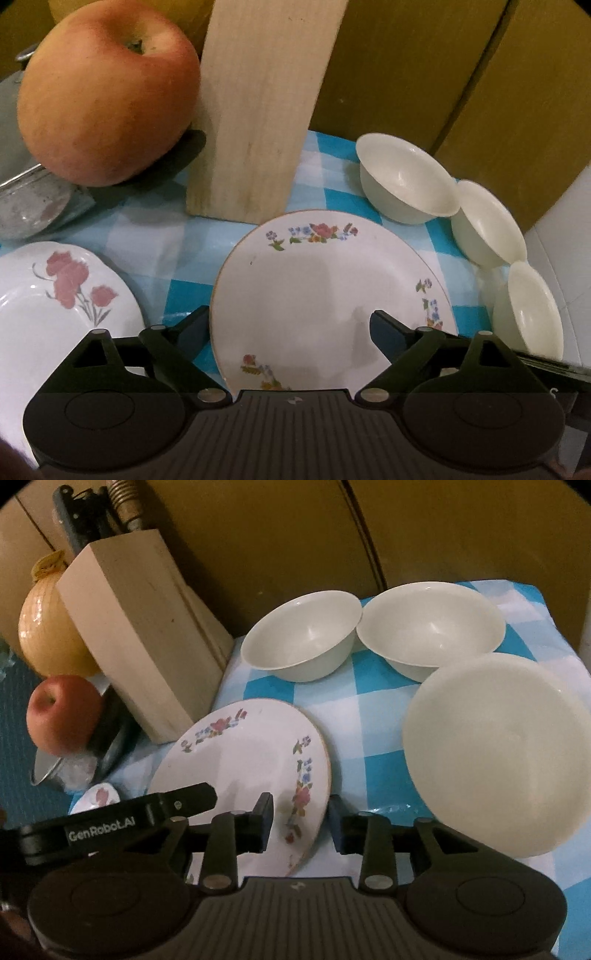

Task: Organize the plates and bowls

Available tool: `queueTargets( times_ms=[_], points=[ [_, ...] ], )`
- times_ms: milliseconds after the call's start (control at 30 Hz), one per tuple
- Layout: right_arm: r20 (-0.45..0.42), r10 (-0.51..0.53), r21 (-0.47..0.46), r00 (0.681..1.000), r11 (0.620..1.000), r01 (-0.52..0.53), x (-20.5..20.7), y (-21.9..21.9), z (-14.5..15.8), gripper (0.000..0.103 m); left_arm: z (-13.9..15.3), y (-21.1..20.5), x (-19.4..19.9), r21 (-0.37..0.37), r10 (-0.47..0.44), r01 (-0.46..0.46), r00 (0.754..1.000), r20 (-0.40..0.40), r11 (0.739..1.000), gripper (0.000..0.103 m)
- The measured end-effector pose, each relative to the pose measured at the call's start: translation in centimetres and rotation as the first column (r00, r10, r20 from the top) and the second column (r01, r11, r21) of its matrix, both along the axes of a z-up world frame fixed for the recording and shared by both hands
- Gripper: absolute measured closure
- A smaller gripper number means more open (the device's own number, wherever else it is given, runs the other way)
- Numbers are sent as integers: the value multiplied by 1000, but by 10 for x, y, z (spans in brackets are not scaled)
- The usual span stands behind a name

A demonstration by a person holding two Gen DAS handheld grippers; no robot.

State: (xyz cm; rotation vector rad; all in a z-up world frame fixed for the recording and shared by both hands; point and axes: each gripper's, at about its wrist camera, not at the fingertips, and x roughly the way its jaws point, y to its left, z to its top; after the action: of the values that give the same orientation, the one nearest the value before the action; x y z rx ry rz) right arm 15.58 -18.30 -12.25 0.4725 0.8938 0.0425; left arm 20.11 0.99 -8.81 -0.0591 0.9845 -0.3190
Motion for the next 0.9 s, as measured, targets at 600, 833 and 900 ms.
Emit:
queueTargets(
  times_ms=[600, 833, 900],
  points=[
    [-21, 32, 64, 999, 997, -31, -36, -17, -4, 84, -5, -24, -29, 151, -105, 97, 993, 47, 984, 10],
    [14, 12, 44, 1000, 999, -12, -35, -23, 2, 89, 3, -12, -28, 64, -64, 62, 997, 34, 996, 16],
    [24, 14, 52, 1000, 999, -15, -37, -23, 5, 89, 5, -12, -30, 72, -60, 57, 997, 41, 996, 16]
  ],
)
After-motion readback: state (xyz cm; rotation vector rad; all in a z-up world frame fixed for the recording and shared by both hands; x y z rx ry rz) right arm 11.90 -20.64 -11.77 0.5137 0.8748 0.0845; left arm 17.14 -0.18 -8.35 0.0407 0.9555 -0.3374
